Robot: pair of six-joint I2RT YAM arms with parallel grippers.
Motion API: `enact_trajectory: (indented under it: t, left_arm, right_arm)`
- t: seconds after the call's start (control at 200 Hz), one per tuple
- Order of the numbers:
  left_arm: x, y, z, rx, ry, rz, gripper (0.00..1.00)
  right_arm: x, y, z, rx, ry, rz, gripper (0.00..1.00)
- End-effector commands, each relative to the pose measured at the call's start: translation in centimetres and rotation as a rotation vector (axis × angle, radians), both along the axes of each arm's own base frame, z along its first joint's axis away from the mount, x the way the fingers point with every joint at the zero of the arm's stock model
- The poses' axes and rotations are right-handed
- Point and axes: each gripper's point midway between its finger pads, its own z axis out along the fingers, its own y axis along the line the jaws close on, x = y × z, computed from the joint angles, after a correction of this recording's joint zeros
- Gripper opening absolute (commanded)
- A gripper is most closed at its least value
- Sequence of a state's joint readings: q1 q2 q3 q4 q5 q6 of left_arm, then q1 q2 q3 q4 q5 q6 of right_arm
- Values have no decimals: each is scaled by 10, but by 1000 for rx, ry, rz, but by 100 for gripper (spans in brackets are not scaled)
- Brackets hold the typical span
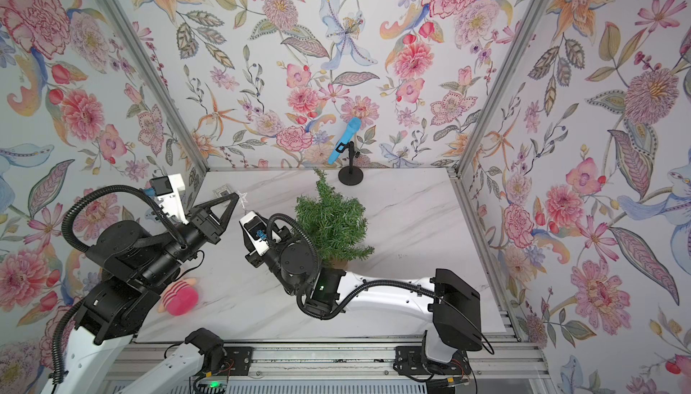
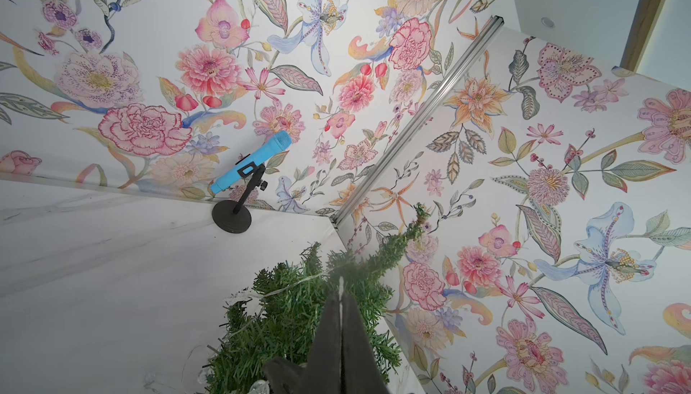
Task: Wrap string light around the christmas tree
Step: Pick up the light string from the center of the board.
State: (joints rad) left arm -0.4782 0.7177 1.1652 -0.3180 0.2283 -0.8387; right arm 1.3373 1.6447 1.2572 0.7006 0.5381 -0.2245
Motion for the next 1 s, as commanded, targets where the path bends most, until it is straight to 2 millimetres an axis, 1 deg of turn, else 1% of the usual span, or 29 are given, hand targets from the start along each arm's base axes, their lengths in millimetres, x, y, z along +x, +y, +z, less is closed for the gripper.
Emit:
enact_trajectory:
  t: [0.0,0.025,0.12,0.215,0.25,0.285,0.36,0.405,0.43,0.455,0.5,0.57,0.625,0.731,0.816,0.876,0.931,0.996]
  left_arm:
    - [-9,1,13,-40,-30,-14,0]
    - [-9,2,14,-41,-32,-13,0]
    - [-11,4,17,-41,-40,-4,0]
    - [-13,7,20,-30,-66,4,0]
    - [-15,7,22,-23,-88,1,11]
    - [-18,8,25,-23,-110,-2,24]
    - [-23,9,29,-19,-155,-4,31]
    - [-26,12,30,-8,-176,4,41]
    - [-27,14,30,1,-184,16,49]
    - [-28,17,31,9,-191,29,60]
    - [-29,21,31,24,-206,49,73]
    - [-29,22,25,40,-216,57,89]
    - [-27,22,16,65,-212,64,97]
    - [-16,33,-7,113,-169,146,99]
    - [-7,45,-25,142,-129,229,99]
    - [-1,48,-38,158,-104,261,99]
    - [6,45,-53,176,-74,261,98]
    - [15,33,-76,198,-24,219,97]
  right_arm:
    - [1,7,15,41,-3,25,31]
    - [0,10,18,39,-7,32,27]
    - [-7,16,27,24,-18,46,0]
    - [-20,14,36,-3,-47,30,0]
    - [-26,11,41,-10,-59,21,0]
    - [-33,8,45,-22,-68,17,0]
    - [-46,-4,57,-35,-72,17,0]
    - [-53,-13,63,-41,-71,21,0]
    - [-56,-19,67,-41,-67,18,0]
    - [-58,-26,71,-35,-64,6,0]
    - [-63,-36,76,-29,-66,-6,0]
    - [-70,-52,86,-35,-86,-28,0]
    - [-77,-61,93,-53,-106,-41,0]
    - [-92,-75,107,-85,-154,-58,0]
    - [-102,-82,113,-97,-176,-46,0]
    - [-107,-86,115,-103,-183,-36,0]
    - [-110,-91,120,-96,-188,-37,0]
    - [-114,-98,124,-89,-193,-35,0]
